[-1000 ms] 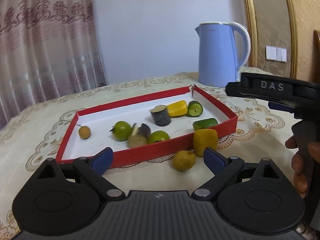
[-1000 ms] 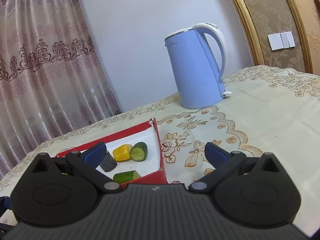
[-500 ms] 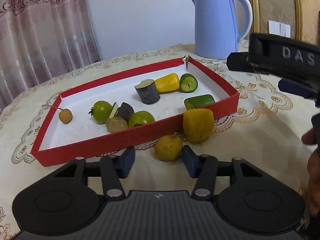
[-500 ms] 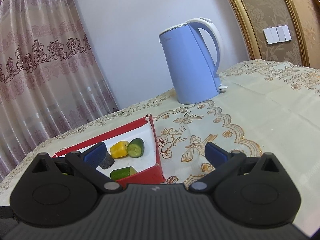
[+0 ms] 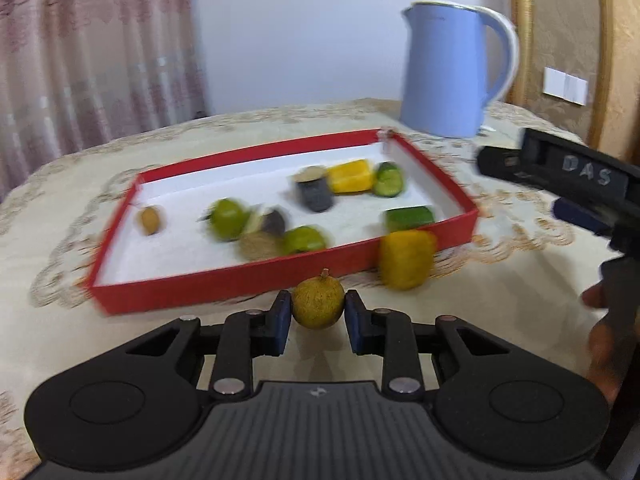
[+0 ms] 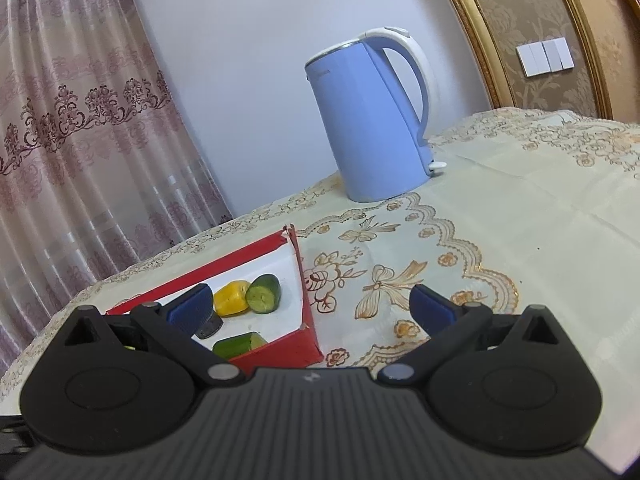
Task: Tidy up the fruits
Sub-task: 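Grasp the round brownish-yellow fruit beside the tray with the left tool, then grasp the second yellow pepper piece with the right tool while the left tool holds the fruit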
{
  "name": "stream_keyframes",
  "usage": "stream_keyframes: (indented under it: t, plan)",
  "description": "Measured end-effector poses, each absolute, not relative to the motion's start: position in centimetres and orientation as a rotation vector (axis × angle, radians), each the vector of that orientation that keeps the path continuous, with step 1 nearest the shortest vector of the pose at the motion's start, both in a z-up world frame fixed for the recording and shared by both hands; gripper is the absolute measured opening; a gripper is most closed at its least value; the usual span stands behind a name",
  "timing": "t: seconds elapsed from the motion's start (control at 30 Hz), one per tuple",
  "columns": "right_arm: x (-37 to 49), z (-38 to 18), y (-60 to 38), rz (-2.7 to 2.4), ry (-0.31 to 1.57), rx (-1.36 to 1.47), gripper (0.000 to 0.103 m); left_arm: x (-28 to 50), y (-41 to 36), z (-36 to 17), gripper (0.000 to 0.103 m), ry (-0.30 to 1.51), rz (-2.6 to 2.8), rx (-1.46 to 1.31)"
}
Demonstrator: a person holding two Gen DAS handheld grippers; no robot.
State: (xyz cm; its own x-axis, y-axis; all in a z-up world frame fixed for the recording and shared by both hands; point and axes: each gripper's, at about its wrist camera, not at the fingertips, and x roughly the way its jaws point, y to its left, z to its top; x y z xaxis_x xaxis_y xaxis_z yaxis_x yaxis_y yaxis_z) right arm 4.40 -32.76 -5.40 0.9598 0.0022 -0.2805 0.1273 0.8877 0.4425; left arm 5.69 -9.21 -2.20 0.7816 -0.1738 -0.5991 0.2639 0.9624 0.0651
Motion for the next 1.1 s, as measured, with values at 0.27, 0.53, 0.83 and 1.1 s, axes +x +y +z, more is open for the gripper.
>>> stream_keyframes:
  t: [0.27,0.53,0.83,1.1]
  plan:
    - [4.4,-5.5,-32.6,-0.068,0.286,0.469,0.103,5.3,-4.0,-3.0,0.028,0.69,-0.164,0.103]
    - [3.3,-5.0,-32.5,-0.023,0.328,0.491,0.103,4.7,-3.2,-3.1,0.074,0.624,-0.188,0.095]
    - [1.8,-4.2,-28.6,-0.063,0.435,0.245,0.103,5.2,-4.1,-3.3,0.051,0.599,-0.207,0.124]
    - [1.1,-3.6,-25.5,-0.054,0.434,0.032,0.103,4.8,-2.9,-3.3,0.028,0.534,-0.152,0.138]
